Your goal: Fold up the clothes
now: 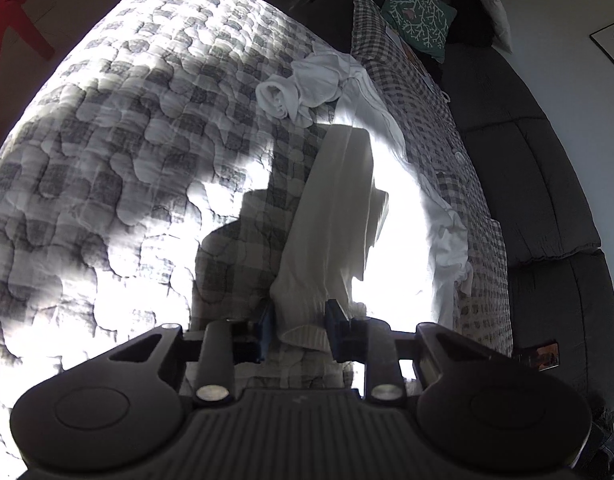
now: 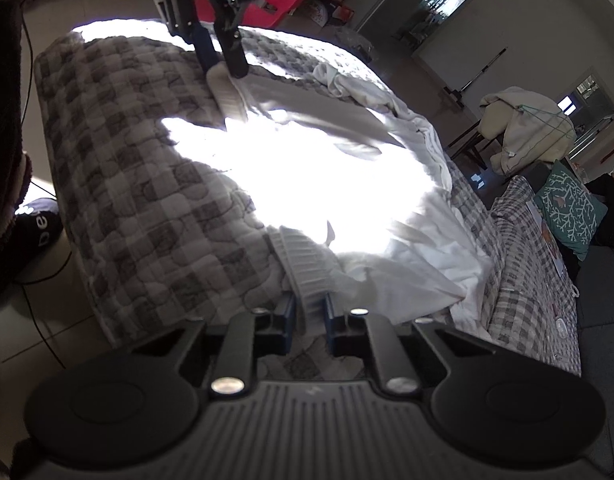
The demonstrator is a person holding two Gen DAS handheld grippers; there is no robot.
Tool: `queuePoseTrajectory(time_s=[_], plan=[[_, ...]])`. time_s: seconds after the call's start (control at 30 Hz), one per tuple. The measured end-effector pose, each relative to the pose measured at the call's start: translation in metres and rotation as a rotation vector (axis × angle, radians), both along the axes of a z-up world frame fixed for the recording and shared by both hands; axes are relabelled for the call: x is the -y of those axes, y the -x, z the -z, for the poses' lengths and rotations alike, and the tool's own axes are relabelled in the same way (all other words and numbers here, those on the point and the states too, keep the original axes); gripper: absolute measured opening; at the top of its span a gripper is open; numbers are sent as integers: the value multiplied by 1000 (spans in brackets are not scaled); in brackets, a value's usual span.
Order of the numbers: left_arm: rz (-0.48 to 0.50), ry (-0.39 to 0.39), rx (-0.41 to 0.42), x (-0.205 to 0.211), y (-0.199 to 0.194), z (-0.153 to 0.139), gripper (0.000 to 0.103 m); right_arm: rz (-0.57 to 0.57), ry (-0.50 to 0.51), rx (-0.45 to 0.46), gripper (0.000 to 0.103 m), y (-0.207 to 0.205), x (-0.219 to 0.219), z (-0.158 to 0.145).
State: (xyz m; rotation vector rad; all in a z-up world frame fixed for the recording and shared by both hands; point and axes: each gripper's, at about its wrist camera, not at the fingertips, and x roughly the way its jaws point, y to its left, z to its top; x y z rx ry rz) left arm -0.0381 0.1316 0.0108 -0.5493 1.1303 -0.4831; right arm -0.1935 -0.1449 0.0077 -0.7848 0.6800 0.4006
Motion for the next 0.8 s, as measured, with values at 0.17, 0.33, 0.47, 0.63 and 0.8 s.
queuePoseTrajectory(time_s=[0.17,0.33,0.47,0.63,0.8], plan=[[-11,-17,13,-2,-1,0,5,33,-73,-21,4,-3,0,-10],[-112,-27,85,-15,-6,-17,4,-4,-255,-76,3,-3,-6,-30],[-191,-37,142,-28,-13,-33,4,-56,-368,-114,3,-9,-26,-42],[-290,-52,206,-48,-21,-52,4,-134,-478,-172,2,-23,-69,-47],[-407,-71,271,-77,-28,-70,4,-211,-565,-219,2,-40,-119,-47]])
